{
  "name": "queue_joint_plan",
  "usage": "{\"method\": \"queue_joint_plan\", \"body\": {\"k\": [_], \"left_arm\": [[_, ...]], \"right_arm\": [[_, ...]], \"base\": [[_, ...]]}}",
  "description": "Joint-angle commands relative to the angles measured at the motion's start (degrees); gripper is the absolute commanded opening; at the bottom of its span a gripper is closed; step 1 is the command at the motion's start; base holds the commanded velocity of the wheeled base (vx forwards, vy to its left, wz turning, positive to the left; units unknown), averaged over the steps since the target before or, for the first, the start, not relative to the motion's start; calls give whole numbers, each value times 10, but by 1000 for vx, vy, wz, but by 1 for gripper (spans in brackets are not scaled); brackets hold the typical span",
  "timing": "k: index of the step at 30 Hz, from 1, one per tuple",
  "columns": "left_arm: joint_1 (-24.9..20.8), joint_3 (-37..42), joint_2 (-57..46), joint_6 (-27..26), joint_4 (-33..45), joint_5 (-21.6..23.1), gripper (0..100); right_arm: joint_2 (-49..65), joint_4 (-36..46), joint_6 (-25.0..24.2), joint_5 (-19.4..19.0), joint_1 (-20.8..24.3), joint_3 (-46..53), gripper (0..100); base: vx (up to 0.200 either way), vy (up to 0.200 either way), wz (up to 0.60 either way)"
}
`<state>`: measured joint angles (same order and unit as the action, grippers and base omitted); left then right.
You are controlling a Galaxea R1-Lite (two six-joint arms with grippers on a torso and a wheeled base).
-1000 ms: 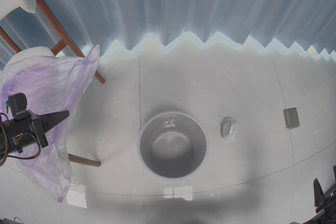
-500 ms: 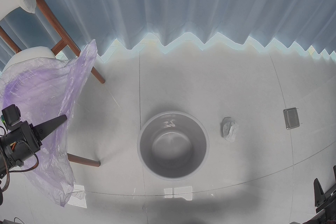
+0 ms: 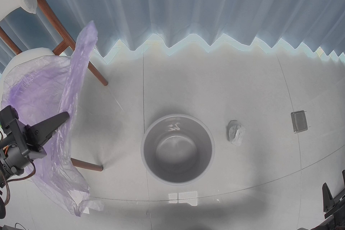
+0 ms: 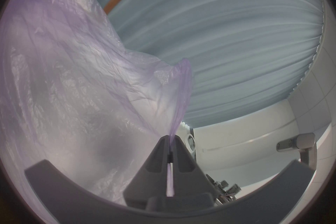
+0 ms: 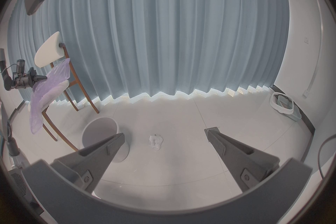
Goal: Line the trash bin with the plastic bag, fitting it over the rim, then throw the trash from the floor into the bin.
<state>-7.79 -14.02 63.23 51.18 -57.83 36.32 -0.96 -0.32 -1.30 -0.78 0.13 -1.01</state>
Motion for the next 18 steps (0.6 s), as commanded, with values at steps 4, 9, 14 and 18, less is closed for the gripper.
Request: {"method": "queue_joint_plan", "body": {"k": [4, 9, 14, 18], "left_arm": [[-100, -29, 8, -2, -1, 2, 0], [-176, -45, 29, -1, -1, 2, 0], [-243, -62, 46, -2, -1, 3, 0], [-291, -74, 58, -2, -1, 9, 0]], "right_arm": [[10, 0, 0, 0, 0, 10, 100], [10, 0, 0, 0, 0, 10, 100], [10, 0, 0, 0, 0, 10, 100], [10, 0, 0, 0, 0, 10, 100]], "base": [[0, 0, 0], [0, 0, 0], [0, 0, 0], [0, 0, 0]]}}
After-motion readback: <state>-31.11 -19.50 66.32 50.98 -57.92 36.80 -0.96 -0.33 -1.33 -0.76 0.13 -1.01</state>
